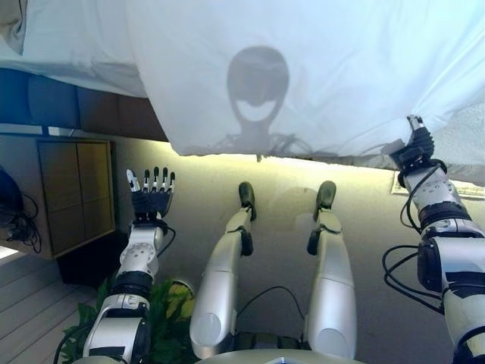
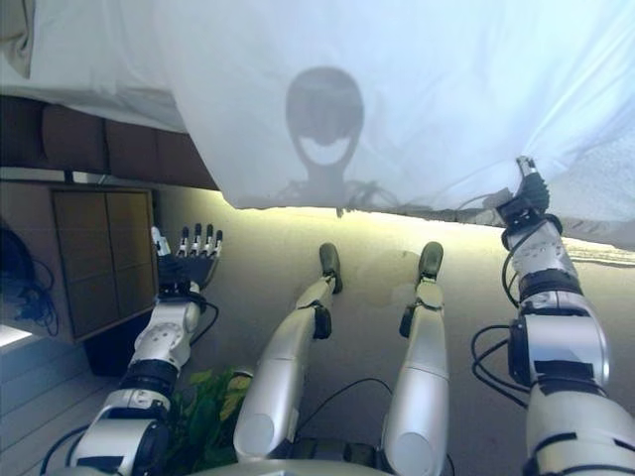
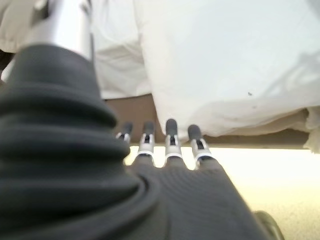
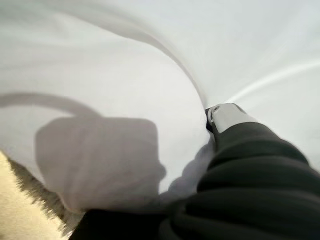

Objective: Make the bed neatly

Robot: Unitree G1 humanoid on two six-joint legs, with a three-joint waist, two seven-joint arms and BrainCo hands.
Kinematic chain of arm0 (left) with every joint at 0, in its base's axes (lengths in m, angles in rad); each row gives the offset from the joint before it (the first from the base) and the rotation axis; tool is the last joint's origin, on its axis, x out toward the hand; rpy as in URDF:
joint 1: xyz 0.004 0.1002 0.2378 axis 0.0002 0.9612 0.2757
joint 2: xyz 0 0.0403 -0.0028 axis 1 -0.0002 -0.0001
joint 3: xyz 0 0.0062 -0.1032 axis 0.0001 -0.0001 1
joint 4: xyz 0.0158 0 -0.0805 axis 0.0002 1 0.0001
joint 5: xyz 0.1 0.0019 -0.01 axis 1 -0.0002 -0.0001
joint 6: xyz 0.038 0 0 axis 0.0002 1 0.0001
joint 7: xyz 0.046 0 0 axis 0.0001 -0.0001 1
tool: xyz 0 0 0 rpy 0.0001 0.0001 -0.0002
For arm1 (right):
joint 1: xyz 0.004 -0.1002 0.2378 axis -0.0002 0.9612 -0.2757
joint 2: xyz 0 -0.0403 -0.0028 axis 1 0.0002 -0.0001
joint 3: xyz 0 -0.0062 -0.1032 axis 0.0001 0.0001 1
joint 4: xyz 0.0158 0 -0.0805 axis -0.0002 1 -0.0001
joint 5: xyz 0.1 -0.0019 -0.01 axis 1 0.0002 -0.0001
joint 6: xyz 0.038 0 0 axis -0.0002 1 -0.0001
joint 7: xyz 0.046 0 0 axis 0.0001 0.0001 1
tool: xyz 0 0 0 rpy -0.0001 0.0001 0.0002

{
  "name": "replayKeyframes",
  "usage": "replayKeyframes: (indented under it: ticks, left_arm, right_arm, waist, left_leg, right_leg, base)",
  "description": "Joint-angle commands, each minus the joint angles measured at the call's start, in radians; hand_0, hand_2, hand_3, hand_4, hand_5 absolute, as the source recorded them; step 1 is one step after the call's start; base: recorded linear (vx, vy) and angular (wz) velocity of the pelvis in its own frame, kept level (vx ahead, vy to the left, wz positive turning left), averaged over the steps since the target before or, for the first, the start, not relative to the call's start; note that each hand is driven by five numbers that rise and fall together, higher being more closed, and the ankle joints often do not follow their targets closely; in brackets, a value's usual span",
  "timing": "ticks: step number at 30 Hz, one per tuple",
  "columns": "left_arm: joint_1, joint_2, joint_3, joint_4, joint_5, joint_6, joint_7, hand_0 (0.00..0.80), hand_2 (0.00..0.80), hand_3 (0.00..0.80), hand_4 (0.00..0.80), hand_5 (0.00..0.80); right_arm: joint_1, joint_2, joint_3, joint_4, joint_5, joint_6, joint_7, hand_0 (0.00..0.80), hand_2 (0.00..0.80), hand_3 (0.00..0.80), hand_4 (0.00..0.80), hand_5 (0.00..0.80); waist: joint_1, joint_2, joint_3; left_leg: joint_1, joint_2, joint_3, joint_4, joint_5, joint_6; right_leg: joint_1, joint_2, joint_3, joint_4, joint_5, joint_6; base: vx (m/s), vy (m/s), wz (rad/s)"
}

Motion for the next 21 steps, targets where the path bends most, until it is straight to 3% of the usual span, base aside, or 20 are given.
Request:
replayKeyframes:
  ticks: [1,12,21]
  left_arm:
    - [-0.007,-0.019,0.010,0.040,-0.002,-0.039,-0.044,0.000,0.000,0.000,0.000,0.000]
    - [0.015,-0.040,0.020,0.056,-0.006,-0.070,-0.083,0.000,0.000,0.000,0.000,0.000]
    - [0.056,-0.076,0.015,0.018,-0.006,-0.103,-0.098,0.000,0.000,0.000,0.000,0.000]
  right_arm:
    - [0.046,0.037,0.042,0.036,-0.069,0.048,-0.019,0.800,0.800,0.800,0.800,0.800]
    - [0.205,0.073,-0.005,0.082,-0.095,0.083,-0.120,0.800,0.800,0.800,0.800,0.800]
    - [0.374,0.087,-0.098,0.089,-0.086,0.054,-0.179,0.800,0.800,0.800,0.800,0.800]
  waist:
    - [-0.010,0.017,0.006]
    - [-0.039,0.036,0.006]
    - [-0.076,0.045,0.006]
  left_leg:
    - [-0.005,-0.058,-0.026,0.088,-0.095,-0.039]
    - [0.002,-0.066,-0.010,0.080,-0.103,-0.037]
    - [0.006,-0.067,0.019,0.075,-0.116,-0.034]
  right_leg:
    - [-0.013,-0.016,-0.017,-0.066,0.072,0.057]
    - [-0.014,-0.025,0.010,-0.084,0.073,0.062]
    - [-0.020,-0.020,0.043,-0.096,0.072,0.064]
  base:
    - [-0.015,0.040,-0.03]
    - [-0.005,0.056,-0.03]
    - [0.001,0.051,-0.06]
